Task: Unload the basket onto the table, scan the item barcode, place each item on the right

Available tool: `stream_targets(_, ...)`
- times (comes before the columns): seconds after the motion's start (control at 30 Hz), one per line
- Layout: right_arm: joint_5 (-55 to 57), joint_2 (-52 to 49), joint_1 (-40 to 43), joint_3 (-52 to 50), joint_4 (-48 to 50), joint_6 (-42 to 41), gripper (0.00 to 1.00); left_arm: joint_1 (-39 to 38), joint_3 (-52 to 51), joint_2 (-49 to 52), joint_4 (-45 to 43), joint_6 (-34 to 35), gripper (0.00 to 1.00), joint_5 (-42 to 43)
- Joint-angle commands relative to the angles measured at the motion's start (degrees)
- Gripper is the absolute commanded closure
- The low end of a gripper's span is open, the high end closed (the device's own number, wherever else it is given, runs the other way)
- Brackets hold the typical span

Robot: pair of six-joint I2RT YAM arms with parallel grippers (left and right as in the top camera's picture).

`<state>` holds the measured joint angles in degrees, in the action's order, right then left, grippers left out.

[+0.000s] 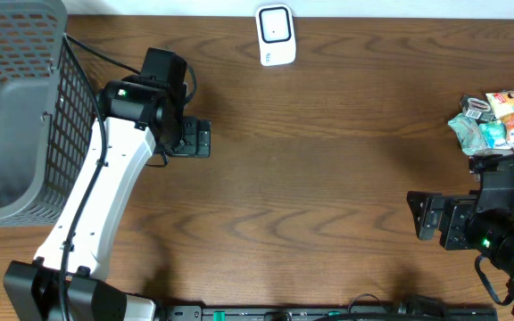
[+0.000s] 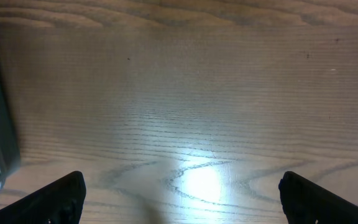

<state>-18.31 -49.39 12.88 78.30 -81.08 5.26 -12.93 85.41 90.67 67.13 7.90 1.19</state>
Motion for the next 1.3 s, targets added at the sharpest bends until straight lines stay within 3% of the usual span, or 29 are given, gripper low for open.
stream_targets(0.0, -0.7, 0.3, -0.2, -0.2, 0.0, 0.4, 0.01, 0.0, -0.1, 0.1, 0.2, 0.3, 0.02, -0.3)
stream_targets(0.5, 2.1, 1.1, -1.6, -2.9, 2.0, 1.7, 0.01, 0.0, -0.1, 0.1, 0.2, 0.3, 0.02, -0.3)
stream_targets(0.83, 0.6, 23.9, -4.9, -28.7, 30.4, 0.5, 0.01, 0.0, -0.1, 0.1, 0.2, 0.3, 0.02, -0.3)
stream_targets(1.0, 0.5, 34.8, -4.9, -40.5, 39.4, 0.2, 0.01, 0.0, -0.1, 0.1, 0.2, 0.3, 0.02, -0.3)
stream_targets(1.27, 1.9, 44.4, -7.8, -56.4, 56.8, -3.2, 0.01, 0.0, -0.1, 0.1, 0.2, 0.3, 0.02, -0.3)
